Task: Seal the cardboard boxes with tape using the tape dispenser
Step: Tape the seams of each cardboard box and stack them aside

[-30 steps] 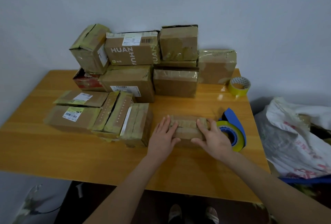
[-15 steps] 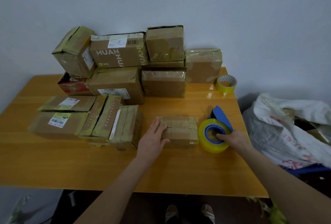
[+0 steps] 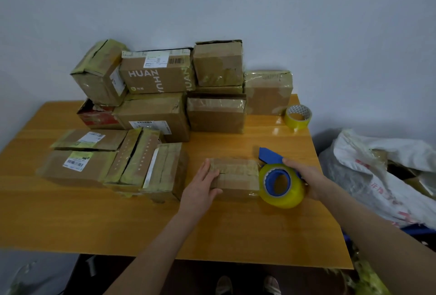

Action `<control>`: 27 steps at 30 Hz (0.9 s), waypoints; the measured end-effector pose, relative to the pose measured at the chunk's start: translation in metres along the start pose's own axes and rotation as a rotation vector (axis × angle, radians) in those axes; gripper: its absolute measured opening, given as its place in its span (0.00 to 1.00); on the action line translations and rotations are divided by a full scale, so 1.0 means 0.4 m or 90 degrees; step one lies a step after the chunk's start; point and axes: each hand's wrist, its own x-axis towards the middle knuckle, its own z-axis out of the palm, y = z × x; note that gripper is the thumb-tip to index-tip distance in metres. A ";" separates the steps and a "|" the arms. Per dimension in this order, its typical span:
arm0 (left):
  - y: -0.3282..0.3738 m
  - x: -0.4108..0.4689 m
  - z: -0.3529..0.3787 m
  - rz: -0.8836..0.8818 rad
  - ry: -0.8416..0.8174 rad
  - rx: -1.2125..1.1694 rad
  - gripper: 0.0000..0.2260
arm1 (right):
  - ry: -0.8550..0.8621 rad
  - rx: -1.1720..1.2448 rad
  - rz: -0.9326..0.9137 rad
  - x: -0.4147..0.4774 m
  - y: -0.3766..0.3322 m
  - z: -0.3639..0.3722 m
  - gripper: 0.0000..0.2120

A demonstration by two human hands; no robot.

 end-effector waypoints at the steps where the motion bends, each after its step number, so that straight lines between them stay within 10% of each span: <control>1: 0.001 0.001 -0.001 0.000 -0.002 -0.010 0.23 | -0.011 0.009 0.003 0.002 -0.001 -0.003 0.19; 14: 0.027 0.009 0.003 -0.031 -0.045 -0.085 0.25 | -0.121 -0.318 -0.347 -0.241 -0.222 0.009 0.18; 27: 0.013 0.029 -0.041 -0.134 -0.032 -0.333 0.15 | -0.161 -0.731 -0.441 -0.189 -0.229 0.071 0.27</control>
